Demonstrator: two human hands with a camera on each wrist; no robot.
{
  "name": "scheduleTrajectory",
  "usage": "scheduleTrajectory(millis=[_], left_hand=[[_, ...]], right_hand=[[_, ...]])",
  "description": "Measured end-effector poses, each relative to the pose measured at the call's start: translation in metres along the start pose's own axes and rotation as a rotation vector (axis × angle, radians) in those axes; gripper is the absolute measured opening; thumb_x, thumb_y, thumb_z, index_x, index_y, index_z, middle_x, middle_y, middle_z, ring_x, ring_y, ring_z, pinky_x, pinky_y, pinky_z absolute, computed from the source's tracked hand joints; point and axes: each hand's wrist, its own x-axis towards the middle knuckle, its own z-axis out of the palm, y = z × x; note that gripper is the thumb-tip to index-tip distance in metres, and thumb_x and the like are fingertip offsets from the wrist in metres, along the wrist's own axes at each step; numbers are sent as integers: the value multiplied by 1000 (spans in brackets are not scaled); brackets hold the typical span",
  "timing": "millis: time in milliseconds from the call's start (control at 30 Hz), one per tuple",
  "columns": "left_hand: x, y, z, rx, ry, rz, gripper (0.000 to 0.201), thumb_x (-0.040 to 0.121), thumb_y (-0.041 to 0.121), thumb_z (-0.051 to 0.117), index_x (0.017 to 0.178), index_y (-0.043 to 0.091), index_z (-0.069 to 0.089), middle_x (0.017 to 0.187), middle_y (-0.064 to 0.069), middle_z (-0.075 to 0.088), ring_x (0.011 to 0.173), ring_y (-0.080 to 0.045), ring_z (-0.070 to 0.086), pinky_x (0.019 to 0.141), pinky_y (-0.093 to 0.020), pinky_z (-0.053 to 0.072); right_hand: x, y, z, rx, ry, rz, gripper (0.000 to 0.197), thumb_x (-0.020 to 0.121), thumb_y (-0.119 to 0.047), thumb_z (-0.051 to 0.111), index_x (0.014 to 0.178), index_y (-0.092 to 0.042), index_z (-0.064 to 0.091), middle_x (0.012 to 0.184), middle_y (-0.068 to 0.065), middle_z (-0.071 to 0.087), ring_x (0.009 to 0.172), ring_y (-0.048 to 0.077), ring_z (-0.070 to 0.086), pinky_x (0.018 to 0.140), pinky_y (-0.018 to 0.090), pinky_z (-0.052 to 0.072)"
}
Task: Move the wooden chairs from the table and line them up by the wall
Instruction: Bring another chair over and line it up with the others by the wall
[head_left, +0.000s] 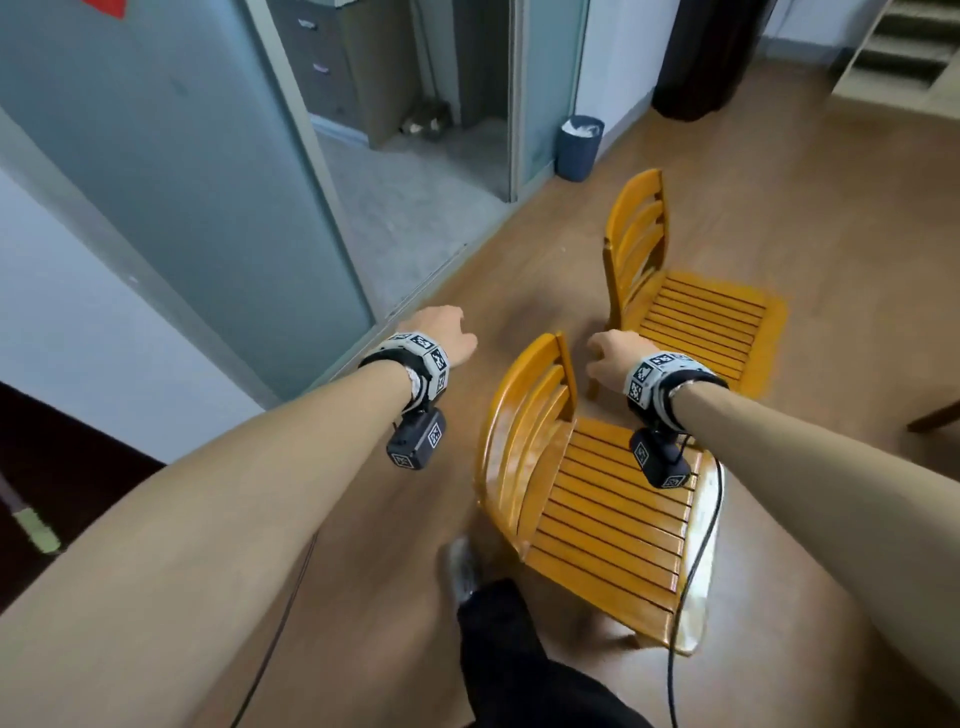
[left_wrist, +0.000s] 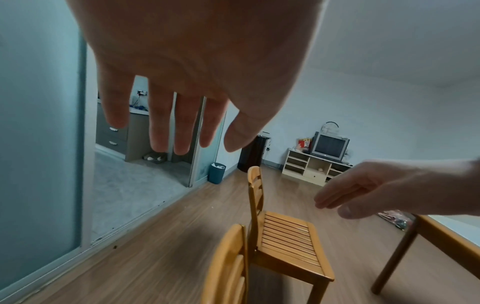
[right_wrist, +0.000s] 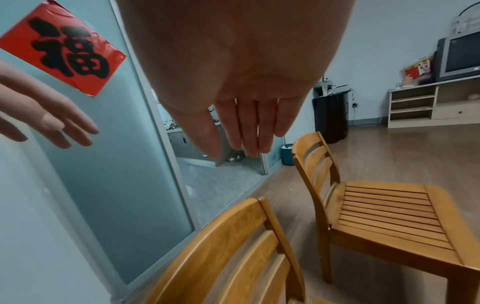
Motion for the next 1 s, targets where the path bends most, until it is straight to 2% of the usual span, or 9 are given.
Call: scheduleTrajectory(millis=[167, 233, 400, 533, 600, 700, 833, 933, 1000], left_hand=[[110, -66, -32, 43, -47, -65, 52, 90, 35, 53, 139, 21, 54, 134, -7, 60, 116, -32, 59, 82, -33, 44], [150, -86, -52, 54, -59, -69, 48, 91, 33, 52, 136, 19, 56, 132, -9, 61, 114, -32, 60, 83, -33, 45], [239, -107, -91, 68, -72, -28, 15, 89, 25, 52, 103, 23, 53, 98, -6, 62, 83, -26, 57, 63, -27, 42], [317, -104, -93, 135, -97, 66, 49, 81, 35, 50, 125, 17, 61, 118, -9, 66, 103, -32, 62, 88, -38, 51], [343, -99, -91, 172, -99, 121, 40, 83, 34, 51, 117, 17, 61, 108, -8, 66, 94, -32, 61, 79, -36, 49], [400, -86, -88, 208, -100, 272, 26, 84, 31, 51, 104, 17, 59, 99, -7, 64, 86, -31, 58, 71, -34, 43], [466, -46, -82, 278, -156, 521, 30, 84, 32, 49, 107, 16, 60, 103, -7, 65, 91, -31, 60, 76, -36, 46], [479, -6, -74, 349, -226, 722, 31, 86, 34, 51, 110, 16, 61, 107, -9, 66, 98, -33, 62, 75, -34, 45], [474, 28, -64, 377, -255, 863, 34, 88, 36, 52, 113, 16, 61, 112, -10, 66, 102, -34, 61, 79, -36, 48]], right_hand=[[134, -48, -12, 54, -21, -3, 27, 91, -23, 57, 114, -11, 66, 114, 17, 67, 91, 33, 60, 79, 35, 51], [180, -70, -20, 74, -49, 3, 32, 93, -23, 60, 123, -10, 63, 121, 19, 65, 100, 35, 61, 80, 34, 46], [257, -111, -40, 157, -49, 31, 52, 95, -24, 63, 145, -16, 52, 136, 16, 60, 120, 35, 59, 96, 37, 47], [301, -114, -42, 160, -40, 132, 42, 93, -28, 61, 133, -15, 60, 127, 14, 65, 103, 34, 62, 84, 34, 49], [312, -106, -42, 162, -18, 205, 29, 90, -27, 58, 115, -13, 65, 116, 17, 68, 88, 33, 60, 77, 32, 49], [328, -91, -42, 197, 26, 361, 37, 92, -25, 57, 125, -11, 65, 121, 17, 67, 103, 36, 65, 86, 36, 53], [316, -68, -32, 297, 82, 589, 33, 93, -22, 59, 125, -15, 65, 122, 13, 66, 107, 33, 64, 87, 37, 53], [271, -73, -17, 396, 95, 800, 19, 89, -22, 59, 105, -14, 67, 106, 12, 68, 97, 34, 64, 77, 35, 50], [235, -78, -5, 428, 87, 946, 32, 90, -22, 56, 118, -12, 67, 120, 14, 68, 106, 33, 64, 86, 37, 52]])
